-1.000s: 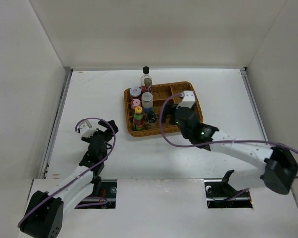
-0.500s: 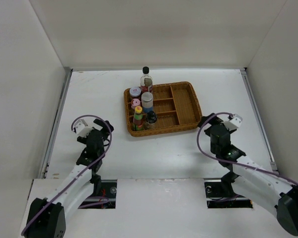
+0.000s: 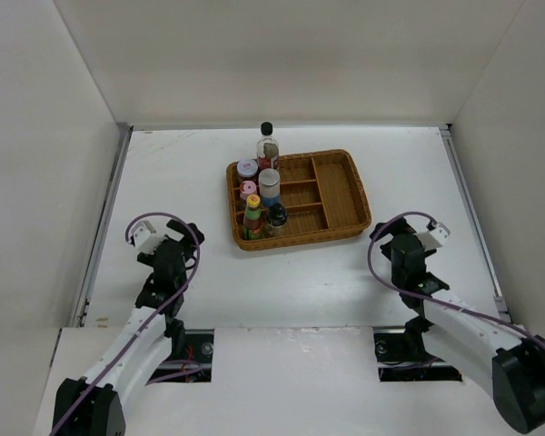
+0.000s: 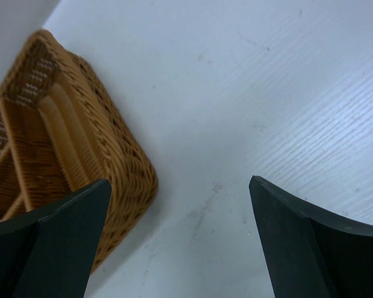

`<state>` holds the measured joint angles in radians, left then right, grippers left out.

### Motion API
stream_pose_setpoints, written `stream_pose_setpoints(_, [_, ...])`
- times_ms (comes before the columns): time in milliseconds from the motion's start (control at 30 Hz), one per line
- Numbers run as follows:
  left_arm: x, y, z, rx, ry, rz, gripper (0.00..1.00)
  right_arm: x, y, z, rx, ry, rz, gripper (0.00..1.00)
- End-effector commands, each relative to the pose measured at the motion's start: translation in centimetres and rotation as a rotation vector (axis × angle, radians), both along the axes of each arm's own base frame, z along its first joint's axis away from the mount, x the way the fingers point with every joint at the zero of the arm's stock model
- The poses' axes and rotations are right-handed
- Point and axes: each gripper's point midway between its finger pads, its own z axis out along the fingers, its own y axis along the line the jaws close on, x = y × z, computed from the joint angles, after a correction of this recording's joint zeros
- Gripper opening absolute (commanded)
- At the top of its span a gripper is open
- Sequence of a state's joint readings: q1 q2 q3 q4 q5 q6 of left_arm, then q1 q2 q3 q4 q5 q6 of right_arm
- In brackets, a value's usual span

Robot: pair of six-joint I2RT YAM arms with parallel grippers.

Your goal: Organize the condiment bottles

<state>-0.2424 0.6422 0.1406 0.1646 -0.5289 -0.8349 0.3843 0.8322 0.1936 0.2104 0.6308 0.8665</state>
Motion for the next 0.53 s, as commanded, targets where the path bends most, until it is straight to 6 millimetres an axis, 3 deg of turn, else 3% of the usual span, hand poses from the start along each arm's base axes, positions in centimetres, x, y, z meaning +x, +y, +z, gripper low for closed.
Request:
stream_pose_setpoints(0, [0.9, -0.79, 2.32, -0.03, -0.054, -0.033, 1.0, 1.25, 1.26, 1.01, 0.042, -0.018, 0.036, 1.0])
stream_pose_setpoints(500, [1.51, -1.05, 2.8, -0.007, -0.022, -0.049, 1.0, 1.28, 1.1, 0.96, 0.041, -0.02, 0.029, 1.0])
